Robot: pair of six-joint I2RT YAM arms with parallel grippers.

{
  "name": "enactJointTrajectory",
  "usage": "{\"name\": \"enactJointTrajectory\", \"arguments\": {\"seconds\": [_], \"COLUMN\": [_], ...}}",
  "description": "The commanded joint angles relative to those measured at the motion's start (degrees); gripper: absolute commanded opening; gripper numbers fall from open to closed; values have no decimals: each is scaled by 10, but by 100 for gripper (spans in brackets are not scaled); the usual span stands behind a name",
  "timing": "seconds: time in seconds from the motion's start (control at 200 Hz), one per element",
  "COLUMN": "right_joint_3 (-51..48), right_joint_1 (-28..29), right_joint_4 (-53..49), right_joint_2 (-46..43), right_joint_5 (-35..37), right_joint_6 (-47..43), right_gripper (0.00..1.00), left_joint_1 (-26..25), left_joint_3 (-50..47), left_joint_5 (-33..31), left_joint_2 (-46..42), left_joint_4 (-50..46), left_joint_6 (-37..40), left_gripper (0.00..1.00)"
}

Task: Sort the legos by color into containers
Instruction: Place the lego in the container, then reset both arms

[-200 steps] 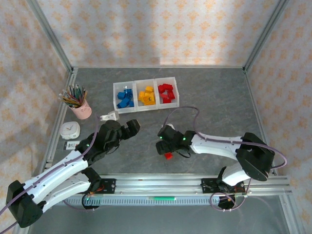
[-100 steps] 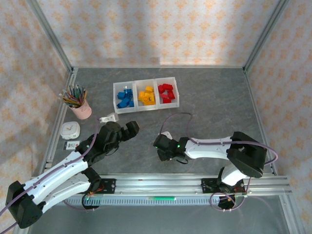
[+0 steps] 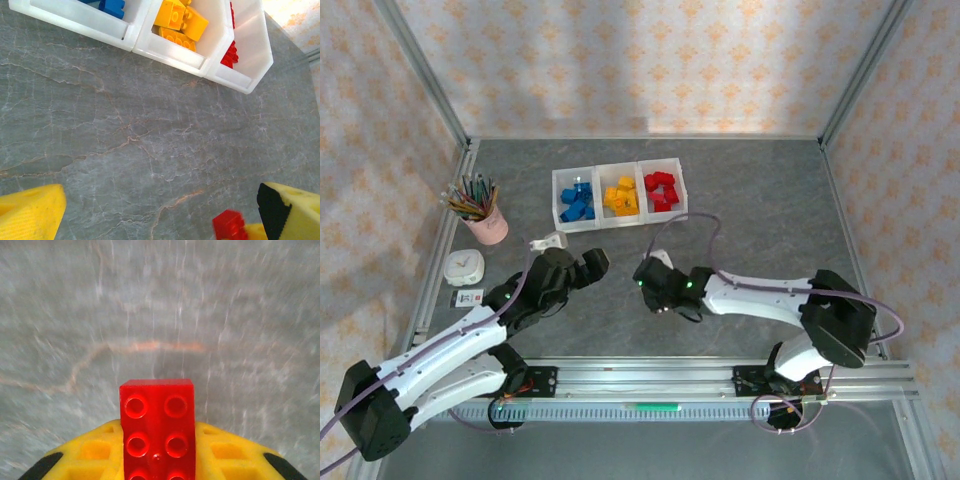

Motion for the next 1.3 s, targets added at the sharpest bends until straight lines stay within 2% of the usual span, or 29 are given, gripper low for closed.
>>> {"name": "enactJointTrajectory", "arguments": {"seconds": [0.0,0.155,0.405,0.601,0.841,0.976,1.036,1.291], "right_joint_3": [43,110,264,391,520,552,557,477], "right_joint_1": [-50,-134,-231,-277,-289,-293,-293,-293], "right_joint_4": [-12,23,66,70,53,45,41,72], "right_joint_2": [-23,17,155,272,375,394,391,289], "right_joint_5": [15,-8,6,28,42,29,32,20], "right_joint_6": [-25,-51,-93,-127,-160,-175,-175,-166], "right_gripper": [29,30,30,30,31,42,50,65], "left_joint_1": [6,6,8,18,34,39,40,44], "left_joint_3": [32,63,118,133,144,146,147,141], "left_joint_5": [5,0,-41,-50,-43,-39,-37,-38], "left_joint_2": [17,64,141,177,203,207,208,200], "left_joint_4": [36,64,98,129,147,154,155,149], "left_joint_6": [13,20,24,20,20,22,22,24], "left_gripper": [99,99,99,99,99,99,99,99]}}
